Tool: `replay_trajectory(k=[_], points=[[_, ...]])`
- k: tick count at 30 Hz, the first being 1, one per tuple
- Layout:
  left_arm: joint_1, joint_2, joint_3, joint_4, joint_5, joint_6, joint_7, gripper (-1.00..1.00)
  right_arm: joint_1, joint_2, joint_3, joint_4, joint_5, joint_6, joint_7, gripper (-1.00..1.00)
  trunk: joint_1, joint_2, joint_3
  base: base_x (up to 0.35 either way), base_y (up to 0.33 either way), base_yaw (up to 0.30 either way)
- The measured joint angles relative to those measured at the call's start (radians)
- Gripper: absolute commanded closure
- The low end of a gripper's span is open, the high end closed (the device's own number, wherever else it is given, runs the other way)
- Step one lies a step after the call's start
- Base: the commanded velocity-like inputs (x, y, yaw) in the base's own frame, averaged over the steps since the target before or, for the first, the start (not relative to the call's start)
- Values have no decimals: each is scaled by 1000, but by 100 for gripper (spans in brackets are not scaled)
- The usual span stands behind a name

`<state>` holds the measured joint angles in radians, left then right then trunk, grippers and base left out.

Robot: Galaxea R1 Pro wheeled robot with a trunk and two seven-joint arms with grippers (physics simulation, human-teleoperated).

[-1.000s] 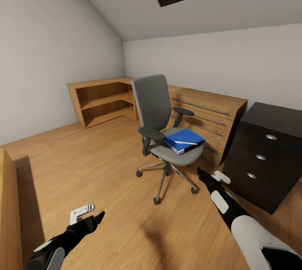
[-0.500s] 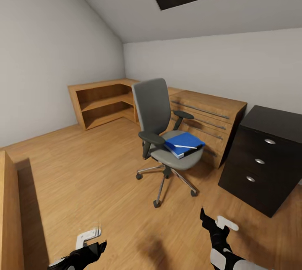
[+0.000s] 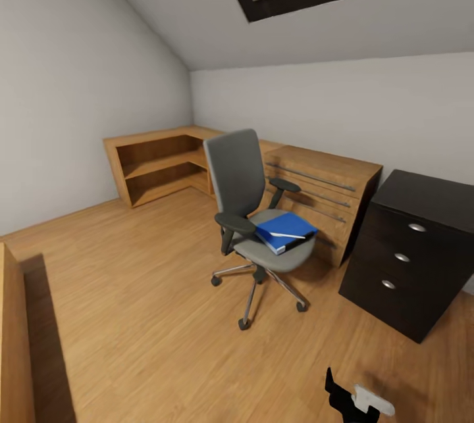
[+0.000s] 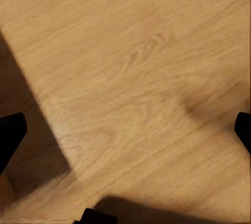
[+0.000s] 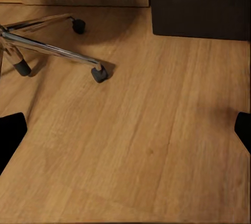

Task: In the bedroom, organize the workspace by keeping the computer under the desk, ensuring the monitor is on the desk, placing the keyboard on the desk next to the monitor, placing the mouse on the desk next to the keyboard, moving the folder from the swivel chair onto the desk next to the mouse, stacking the notebook on top of the folder with the pen on top of the notebook, and positioning the swivel chair next to the desk.

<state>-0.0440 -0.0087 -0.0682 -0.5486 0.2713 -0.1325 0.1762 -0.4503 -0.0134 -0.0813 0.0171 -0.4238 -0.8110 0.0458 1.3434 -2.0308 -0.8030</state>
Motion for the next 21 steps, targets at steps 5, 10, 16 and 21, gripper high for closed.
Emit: replay_trajectory(k=[5,10,16,21], points=[[0,-11,-6,31,-4,-29,23,-100,2,1,0,1,2,1,2,-100,-19,35,17,0,0,-40],[0,-12,-7,36,-3,-32,25,-100,2,1,1,1,2,2,2,-100,-38,70,33,0,0,-7],[0,-12,-6,37,-3,-34,23,-100,2,1,0,1,0,2,2,-100,-61,112,52,0,0,-19],[0,-12,-5,38,-2,-37,22,-100,2,5,1,1,0,2,1,-100,-61,112,55,0,0,-174]])
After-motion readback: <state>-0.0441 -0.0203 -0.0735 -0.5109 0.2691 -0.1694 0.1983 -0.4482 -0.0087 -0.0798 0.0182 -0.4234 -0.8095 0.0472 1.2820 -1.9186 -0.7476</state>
